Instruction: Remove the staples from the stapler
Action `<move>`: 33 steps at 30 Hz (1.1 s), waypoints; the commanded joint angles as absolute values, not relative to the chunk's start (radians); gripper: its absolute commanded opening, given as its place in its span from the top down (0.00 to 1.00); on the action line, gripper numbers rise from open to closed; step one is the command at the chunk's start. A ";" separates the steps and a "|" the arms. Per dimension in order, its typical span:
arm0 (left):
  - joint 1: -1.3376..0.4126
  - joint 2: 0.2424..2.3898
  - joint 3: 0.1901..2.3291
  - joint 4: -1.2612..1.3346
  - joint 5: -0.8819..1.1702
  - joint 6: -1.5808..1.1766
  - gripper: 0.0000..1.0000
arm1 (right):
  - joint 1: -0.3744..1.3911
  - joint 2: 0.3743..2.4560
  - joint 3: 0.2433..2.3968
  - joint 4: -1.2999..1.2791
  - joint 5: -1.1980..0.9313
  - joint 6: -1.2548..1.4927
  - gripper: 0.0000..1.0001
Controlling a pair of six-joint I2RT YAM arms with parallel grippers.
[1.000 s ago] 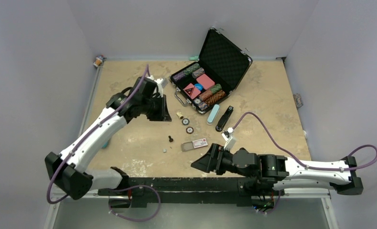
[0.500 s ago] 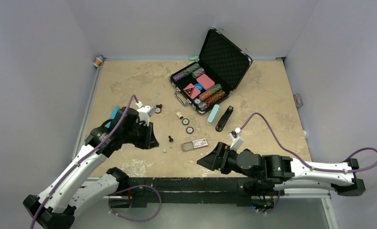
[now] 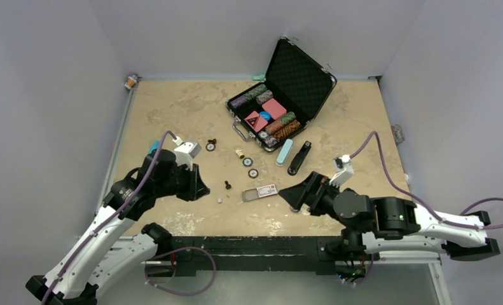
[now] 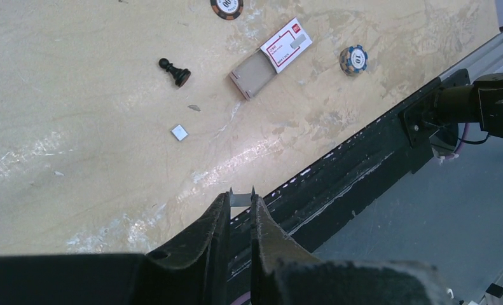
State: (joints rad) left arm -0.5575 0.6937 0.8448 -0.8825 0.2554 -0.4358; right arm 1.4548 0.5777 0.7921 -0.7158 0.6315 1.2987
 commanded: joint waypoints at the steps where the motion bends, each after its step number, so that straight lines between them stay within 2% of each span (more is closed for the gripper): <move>1: -0.558 0.673 0.849 -0.850 0.226 -0.449 1.00 | 1.459 0.584 0.882 -0.876 0.929 1.234 0.01; 4: -0.558 0.672 0.852 -0.856 0.207 -0.452 1.00 | 1.459 0.545 0.918 -0.934 1.028 1.217 0.01; 14: -0.558 0.684 0.850 -0.859 0.195 -0.457 1.00 | 1.459 0.343 0.885 -0.872 1.169 1.093 0.01; 21: -0.558 0.696 0.850 -0.858 0.197 -0.457 1.00 | 1.459 0.366 0.831 -0.811 1.166 1.074 0.02; 24: -0.558 0.699 0.851 -0.858 0.193 -0.459 1.00 | 1.459 0.427 0.854 -0.914 1.188 1.209 0.01; 29: -0.558 0.713 0.851 -0.857 0.201 -0.457 1.00 | 1.459 0.475 1.023 -0.974 1.196 1.102 0.01; 33: -0.558 0.715 0.851 -0.855 0.200 -0.459 1.00 | 1.460 0.410 1.057 -1.117 1.261 1.212 0.01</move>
